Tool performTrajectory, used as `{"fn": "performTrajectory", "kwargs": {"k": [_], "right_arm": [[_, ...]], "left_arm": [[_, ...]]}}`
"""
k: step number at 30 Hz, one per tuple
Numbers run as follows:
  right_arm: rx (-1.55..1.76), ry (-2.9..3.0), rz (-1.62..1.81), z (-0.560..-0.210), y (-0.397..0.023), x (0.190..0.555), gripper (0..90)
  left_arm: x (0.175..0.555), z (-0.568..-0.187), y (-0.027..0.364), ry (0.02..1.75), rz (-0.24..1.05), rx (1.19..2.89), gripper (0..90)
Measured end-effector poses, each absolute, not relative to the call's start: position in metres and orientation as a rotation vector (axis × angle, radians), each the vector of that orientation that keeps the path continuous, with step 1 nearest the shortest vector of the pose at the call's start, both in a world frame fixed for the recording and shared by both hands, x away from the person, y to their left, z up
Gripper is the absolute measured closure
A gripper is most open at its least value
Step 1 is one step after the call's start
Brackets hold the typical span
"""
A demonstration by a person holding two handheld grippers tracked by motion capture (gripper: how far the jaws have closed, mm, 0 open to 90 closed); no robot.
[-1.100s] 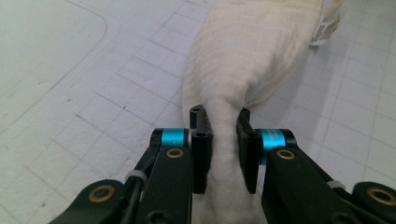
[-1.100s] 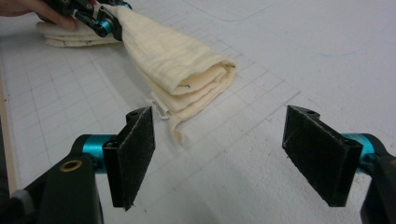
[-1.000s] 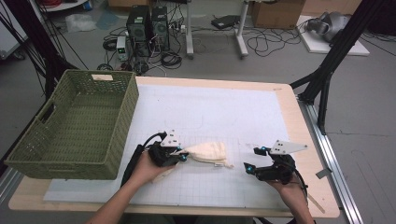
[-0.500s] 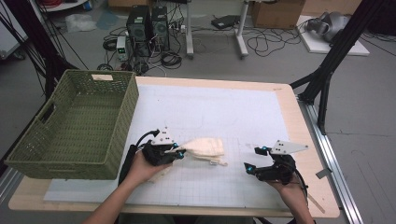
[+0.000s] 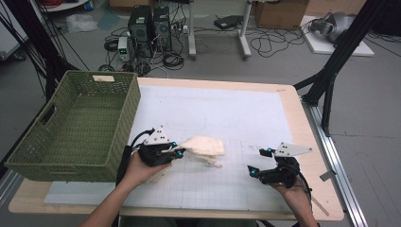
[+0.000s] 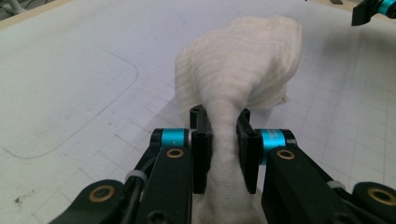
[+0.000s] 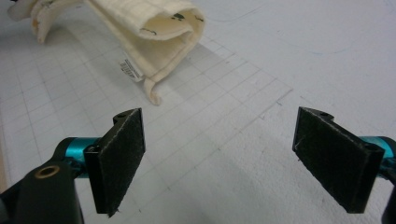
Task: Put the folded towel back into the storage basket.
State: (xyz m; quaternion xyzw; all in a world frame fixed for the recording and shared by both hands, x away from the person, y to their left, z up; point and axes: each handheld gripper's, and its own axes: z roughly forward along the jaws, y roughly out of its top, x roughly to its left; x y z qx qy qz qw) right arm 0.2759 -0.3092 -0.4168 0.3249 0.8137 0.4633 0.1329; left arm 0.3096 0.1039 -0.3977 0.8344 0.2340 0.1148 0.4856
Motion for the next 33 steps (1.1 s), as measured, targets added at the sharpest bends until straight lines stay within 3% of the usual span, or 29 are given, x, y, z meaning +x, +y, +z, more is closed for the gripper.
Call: {"fn": "performTrajectory", "kwargs": {"k": [33], "right_arm": [[0.949,2.348,1.356,-0.417,-0.309,0.277,12.4]], "left_arm": [[0.306,-0.369,0.123,0.542,0.29,1.945,79.8]]}}
